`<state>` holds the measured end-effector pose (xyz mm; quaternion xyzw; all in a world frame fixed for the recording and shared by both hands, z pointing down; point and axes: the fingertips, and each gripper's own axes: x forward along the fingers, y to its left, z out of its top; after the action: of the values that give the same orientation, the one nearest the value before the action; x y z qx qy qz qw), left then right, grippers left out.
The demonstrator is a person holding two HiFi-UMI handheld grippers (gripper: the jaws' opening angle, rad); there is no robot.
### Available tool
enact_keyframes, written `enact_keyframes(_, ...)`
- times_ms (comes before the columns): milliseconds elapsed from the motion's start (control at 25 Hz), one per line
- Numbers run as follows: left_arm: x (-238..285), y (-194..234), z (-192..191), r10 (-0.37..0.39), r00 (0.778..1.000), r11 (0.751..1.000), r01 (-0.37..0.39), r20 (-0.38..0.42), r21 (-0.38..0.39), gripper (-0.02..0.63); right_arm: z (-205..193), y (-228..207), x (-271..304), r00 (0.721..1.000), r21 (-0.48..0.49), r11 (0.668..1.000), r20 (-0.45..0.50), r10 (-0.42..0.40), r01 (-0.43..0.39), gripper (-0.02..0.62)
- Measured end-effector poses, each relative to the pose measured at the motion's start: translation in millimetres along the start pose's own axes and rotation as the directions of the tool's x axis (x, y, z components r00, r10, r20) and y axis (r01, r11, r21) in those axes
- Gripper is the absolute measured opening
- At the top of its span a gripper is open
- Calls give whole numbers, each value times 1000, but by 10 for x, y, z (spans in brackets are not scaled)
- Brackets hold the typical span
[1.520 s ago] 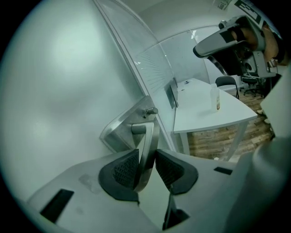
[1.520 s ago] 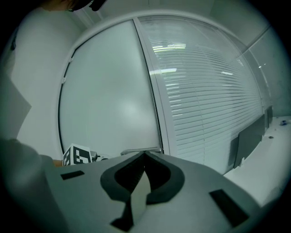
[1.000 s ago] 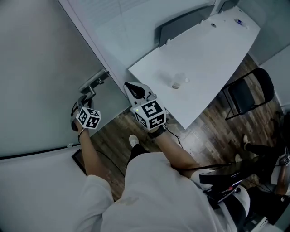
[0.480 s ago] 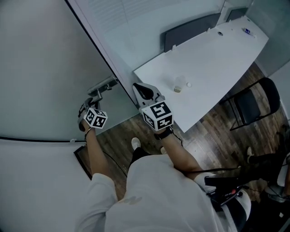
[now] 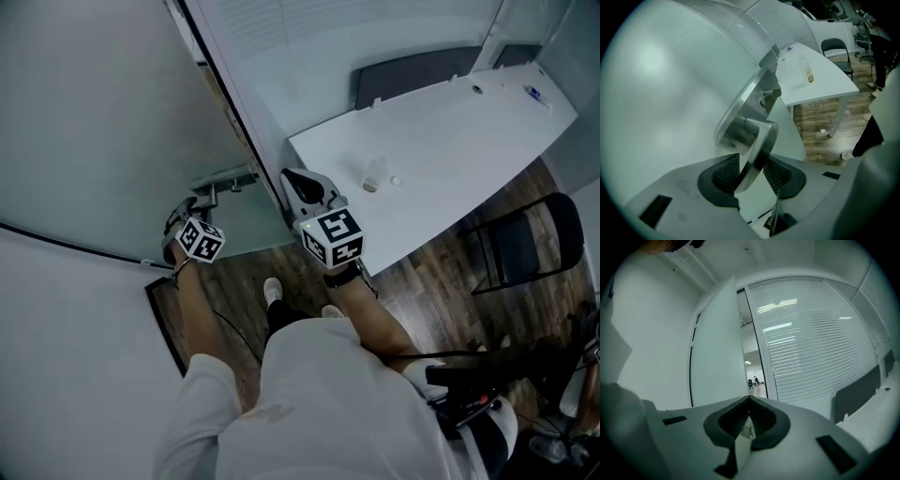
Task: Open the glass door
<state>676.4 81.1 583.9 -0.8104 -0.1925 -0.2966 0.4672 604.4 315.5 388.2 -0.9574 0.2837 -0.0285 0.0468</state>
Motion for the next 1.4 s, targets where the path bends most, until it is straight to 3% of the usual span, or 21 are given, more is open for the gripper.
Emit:
enact_keyframes(240, -270, -225, -143, 36, 999, 999, -37, -31, -18, 143, -32, 186, -110, 994, -16, 994, -2, 112, -112, -6)
enact_keyframes(360, -417, -336, -258, 53, 997, 998, -55, -60, -34, 150, -99, 332, -148, 980, -22, 980, -25, 197, -197, -6)
enact_keyframes(680, -768, -631, -512, 71, 990, 997, -74, -123, -13, 155, -239, 527, -204, 941, 23, 942, -45, 335, -334, -6)
enact_keyframes(1000, -1157, -827, -781, 98, 985, 995, -98, -139, 6, 161, -399, 934, -258, 887, 57, 890, -77, 456, -452, -6)
enact_keyframes(1240, -1365, -1010, -991, 123, 965, 992, -112, -230, 60, 160, -562, 1176, -263, 845, 80, 851, -103, 525, -519, -6)
enact_keyframes(1400, -1579, -1080, -1144, 160, 965, 987, -148, -209, 68, 161, -629, 1434, -287, 813, 74, 822, -122, 569, -564, -6)
